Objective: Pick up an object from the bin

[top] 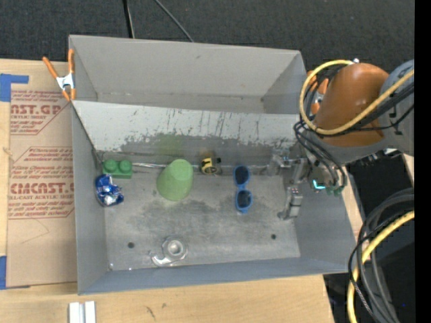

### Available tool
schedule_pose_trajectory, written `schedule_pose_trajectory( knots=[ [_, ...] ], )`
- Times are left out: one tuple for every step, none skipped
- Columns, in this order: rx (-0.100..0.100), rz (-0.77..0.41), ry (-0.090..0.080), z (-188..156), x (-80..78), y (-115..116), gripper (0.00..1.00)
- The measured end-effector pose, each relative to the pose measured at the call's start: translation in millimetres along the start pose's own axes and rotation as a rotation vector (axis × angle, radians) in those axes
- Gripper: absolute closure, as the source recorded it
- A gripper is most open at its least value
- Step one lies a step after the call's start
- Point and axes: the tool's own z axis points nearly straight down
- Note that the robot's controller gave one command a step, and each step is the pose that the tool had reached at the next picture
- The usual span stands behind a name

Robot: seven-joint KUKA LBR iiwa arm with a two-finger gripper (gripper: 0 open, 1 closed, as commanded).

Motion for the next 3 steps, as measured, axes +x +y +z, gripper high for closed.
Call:
schedule_pose_trajectory(
  knots=[
    [-0.001,-0.498,-0.004,97.4,-30.8,45.2,0.0],
    [0.004,-0.746,-0.01,64.3,-33.0,44.0,0.0],
    [0.003,-1.001,-0.009,50.7,-42.0,57.7,0.0]
  ],
)
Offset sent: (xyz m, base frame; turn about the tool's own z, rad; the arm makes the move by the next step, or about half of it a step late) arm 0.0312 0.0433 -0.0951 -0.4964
